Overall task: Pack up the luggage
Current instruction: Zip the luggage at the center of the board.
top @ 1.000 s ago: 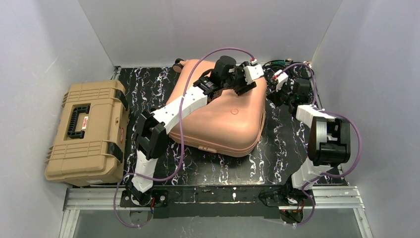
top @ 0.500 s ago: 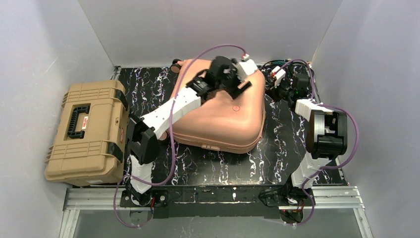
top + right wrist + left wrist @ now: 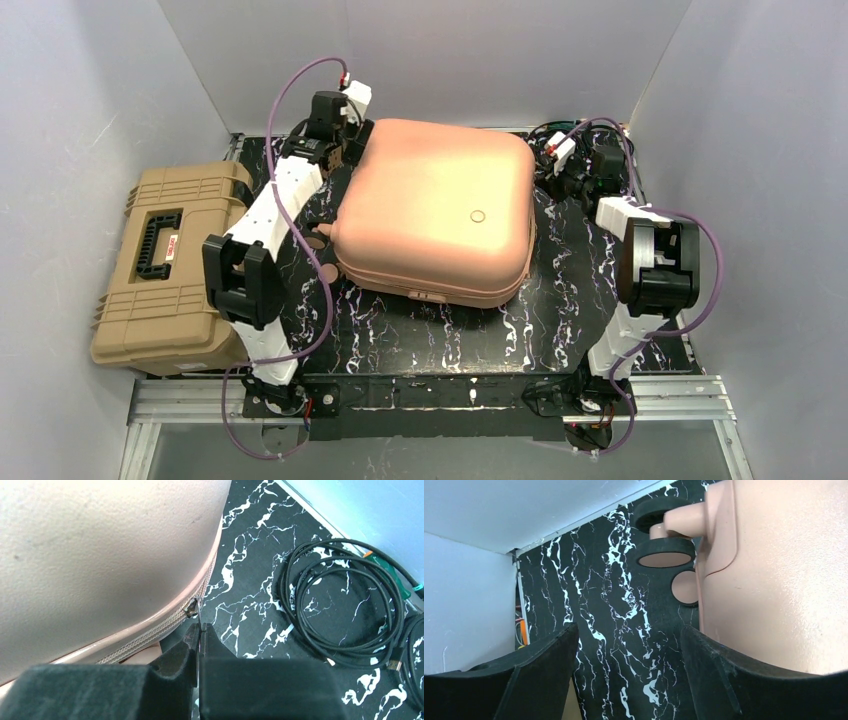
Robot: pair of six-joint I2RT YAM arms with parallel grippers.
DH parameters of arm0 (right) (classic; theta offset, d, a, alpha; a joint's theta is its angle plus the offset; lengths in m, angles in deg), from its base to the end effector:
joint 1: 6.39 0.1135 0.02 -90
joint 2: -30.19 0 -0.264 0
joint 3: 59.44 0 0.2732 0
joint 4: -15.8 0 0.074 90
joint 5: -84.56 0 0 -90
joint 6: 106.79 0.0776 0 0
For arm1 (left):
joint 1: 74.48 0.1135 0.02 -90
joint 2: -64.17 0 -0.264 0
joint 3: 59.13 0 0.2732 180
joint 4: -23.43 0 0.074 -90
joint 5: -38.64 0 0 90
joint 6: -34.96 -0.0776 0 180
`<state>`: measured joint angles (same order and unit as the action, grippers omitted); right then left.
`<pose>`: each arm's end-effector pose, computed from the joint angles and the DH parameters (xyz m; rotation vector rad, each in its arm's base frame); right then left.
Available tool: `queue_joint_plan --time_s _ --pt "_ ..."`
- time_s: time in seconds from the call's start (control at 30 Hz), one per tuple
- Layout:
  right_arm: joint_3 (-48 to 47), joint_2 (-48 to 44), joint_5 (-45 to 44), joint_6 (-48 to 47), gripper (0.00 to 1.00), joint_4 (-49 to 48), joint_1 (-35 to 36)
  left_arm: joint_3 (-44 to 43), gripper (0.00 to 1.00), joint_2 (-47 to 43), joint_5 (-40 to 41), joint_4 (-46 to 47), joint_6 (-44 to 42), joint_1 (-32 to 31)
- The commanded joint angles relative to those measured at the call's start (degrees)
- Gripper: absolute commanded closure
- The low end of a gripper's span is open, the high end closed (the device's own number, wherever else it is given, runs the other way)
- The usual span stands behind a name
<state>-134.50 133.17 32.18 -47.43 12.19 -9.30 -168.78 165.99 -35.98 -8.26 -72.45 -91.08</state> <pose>0.4460 0.0248 0.1871 -0.8459 1.7141 0.2610 0.4667 -0.1176 0.3489 0.4114 1.9386 0.2756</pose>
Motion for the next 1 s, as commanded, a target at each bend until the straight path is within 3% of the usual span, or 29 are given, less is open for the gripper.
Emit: queue_joint_plan --time_s 0.0,0.23,0.4,0.7,0.8,0.97 --pt "-6.65 1.55 1.09 -4.38 0.99 -3.83 -0.33 -0.73 0.27 2.3 4.7 -0.78 -1.11 -1.15" --pt "-11.41 4.84 1.9 -5.73 0.99 -2.56 -0.33 -1.67 0.27 5.57 8.04 -1.36 -2.71 -0.63" --pt "-10.83 5.25 7.82 -7.17 0.99 -3.54 -0.22 -1.77 0.27 9.25 7.7 -1.27 -2.96 -0.54" --pt "-6.78 2.05 15.23 -19.53 0.99 4.59 2.21 -17.15 0.31 21.82 -0.37 -6.49 -3.17 -0.82" --pt "-6.31 2.46 11.05 -18.4 0.99 2.71 2.77 -20.17 0.32 24.17 -3.11 -7.03 -4.11 -1.5" --pt "-9.57 6.12 -2.3 -4.58 0.99 -5.97 2.34 -19.78 0.34 24.43 -5.1 -6.64 -4.59 -2.85"
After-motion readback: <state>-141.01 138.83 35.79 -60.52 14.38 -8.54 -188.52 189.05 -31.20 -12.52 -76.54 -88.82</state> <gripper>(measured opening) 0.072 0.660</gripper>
